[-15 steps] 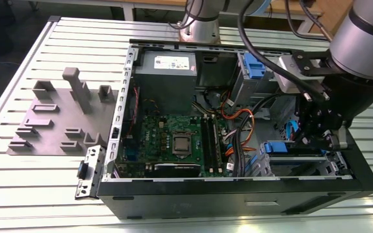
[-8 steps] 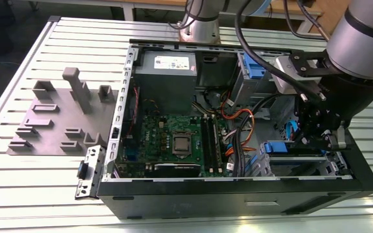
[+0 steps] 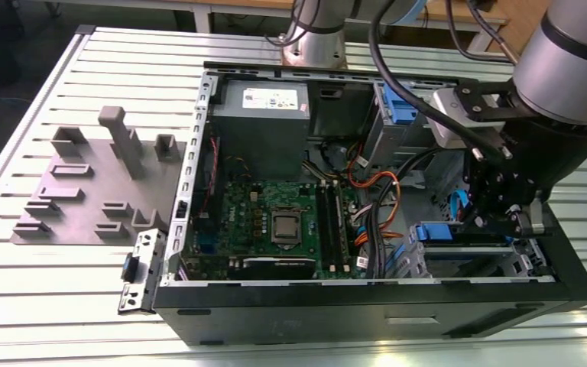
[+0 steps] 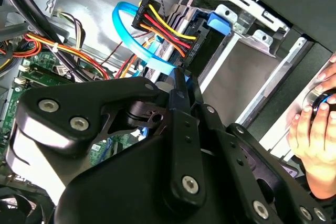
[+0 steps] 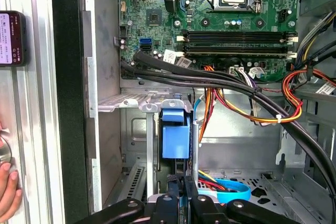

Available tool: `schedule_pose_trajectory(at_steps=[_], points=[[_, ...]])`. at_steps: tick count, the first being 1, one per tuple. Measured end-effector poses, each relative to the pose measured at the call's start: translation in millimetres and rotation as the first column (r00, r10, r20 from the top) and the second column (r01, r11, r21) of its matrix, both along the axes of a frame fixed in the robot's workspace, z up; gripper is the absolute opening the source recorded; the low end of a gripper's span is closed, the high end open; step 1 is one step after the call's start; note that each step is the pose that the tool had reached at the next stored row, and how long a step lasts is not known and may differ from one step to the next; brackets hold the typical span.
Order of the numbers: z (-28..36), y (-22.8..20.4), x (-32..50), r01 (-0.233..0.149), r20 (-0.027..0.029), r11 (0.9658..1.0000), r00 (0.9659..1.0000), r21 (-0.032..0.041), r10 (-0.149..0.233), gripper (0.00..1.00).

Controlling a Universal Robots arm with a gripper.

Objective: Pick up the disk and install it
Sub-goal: 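Insert the second disk wire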

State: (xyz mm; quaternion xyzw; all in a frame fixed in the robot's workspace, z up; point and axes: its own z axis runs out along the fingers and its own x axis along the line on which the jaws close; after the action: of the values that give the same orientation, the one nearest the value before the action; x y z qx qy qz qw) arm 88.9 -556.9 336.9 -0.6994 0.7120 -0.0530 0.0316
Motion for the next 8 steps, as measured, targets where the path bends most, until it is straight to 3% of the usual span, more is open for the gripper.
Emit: schedule_pose_trajectory(at_steps=[8], points=[[-1.2,-0.1,0.0,0.0,0.0001,1.0,1.0,0.0003,0.0,0.16]])
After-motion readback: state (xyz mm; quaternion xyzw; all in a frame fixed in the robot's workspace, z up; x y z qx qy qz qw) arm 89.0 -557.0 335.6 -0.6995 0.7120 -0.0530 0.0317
